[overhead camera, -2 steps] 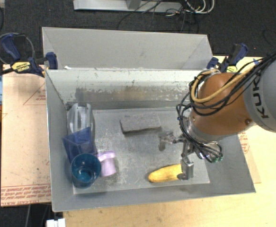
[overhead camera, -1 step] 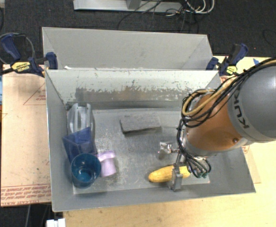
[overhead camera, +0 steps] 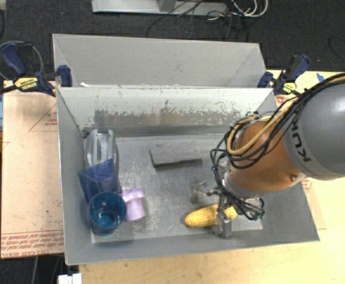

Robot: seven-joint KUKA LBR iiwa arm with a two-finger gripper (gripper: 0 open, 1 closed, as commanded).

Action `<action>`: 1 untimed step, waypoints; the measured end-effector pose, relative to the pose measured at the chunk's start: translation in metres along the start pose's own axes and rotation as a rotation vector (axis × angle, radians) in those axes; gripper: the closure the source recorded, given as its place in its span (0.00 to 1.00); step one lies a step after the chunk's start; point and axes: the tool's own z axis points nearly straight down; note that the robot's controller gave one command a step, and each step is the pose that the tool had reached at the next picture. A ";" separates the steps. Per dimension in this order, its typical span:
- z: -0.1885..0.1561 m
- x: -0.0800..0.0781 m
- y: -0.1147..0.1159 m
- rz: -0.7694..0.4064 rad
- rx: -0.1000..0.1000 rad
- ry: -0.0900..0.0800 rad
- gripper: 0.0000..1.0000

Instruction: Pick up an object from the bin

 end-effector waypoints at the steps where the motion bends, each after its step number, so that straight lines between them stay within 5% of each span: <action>1: -0.002 0.001 -0.009 0.333 -0.006 0.025 1.00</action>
Offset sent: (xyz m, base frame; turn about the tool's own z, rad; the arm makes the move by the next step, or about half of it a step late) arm 0.0000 0.0000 0.0000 0.0000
